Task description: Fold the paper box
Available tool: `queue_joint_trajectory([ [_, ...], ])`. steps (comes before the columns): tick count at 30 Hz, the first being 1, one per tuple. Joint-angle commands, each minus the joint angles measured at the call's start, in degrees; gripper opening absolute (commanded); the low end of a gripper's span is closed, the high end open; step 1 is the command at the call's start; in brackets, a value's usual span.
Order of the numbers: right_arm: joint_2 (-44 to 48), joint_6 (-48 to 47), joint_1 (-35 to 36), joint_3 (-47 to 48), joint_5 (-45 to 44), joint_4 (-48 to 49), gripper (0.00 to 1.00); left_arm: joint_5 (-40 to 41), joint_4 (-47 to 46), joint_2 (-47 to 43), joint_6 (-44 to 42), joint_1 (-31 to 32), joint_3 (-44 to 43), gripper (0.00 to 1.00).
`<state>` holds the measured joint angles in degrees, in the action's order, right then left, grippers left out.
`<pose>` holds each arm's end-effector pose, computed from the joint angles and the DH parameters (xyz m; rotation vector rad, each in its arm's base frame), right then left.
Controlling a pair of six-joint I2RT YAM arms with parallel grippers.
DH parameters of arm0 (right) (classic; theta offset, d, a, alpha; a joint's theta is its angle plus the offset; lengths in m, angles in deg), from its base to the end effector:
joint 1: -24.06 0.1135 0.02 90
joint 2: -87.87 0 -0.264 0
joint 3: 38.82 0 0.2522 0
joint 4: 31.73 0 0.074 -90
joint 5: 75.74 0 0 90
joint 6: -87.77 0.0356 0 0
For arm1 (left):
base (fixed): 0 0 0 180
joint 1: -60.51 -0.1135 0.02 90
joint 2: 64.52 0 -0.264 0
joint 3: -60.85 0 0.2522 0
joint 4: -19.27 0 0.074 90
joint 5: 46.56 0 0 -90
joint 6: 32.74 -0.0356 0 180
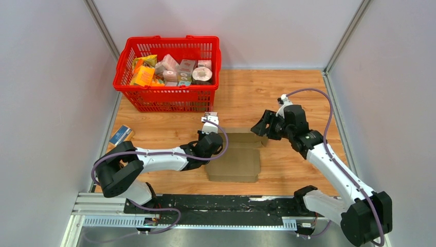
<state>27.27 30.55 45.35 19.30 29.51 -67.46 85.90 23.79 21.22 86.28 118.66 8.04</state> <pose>0.2086 0.0913 0.2656 0.0826 2.3341 0.7922 0.1743 -0.2351 0.1787 0.1318 2.0338 -0.1180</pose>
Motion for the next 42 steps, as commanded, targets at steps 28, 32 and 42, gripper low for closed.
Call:
queue_joint_trajectory([
  [28,0.21,19.89,-2.32,-12.63,4.2,22.61,0.5,-1.15,-2.63,-2.06,-1.07,0.38,0.72,0.0],
  [32,7.49,7.59,-1.18,-13.49,-7.04,7.42,0.72,-1.06,-3.33,-2.59,-0.89,0.38,1.43,0.0],
  [42,12.04,5.29,13.06,-25.38,-26.41,21.0,0.0,-0.8,-2.37,-1.71,-1.42,0.65,0.29,0.0],
])
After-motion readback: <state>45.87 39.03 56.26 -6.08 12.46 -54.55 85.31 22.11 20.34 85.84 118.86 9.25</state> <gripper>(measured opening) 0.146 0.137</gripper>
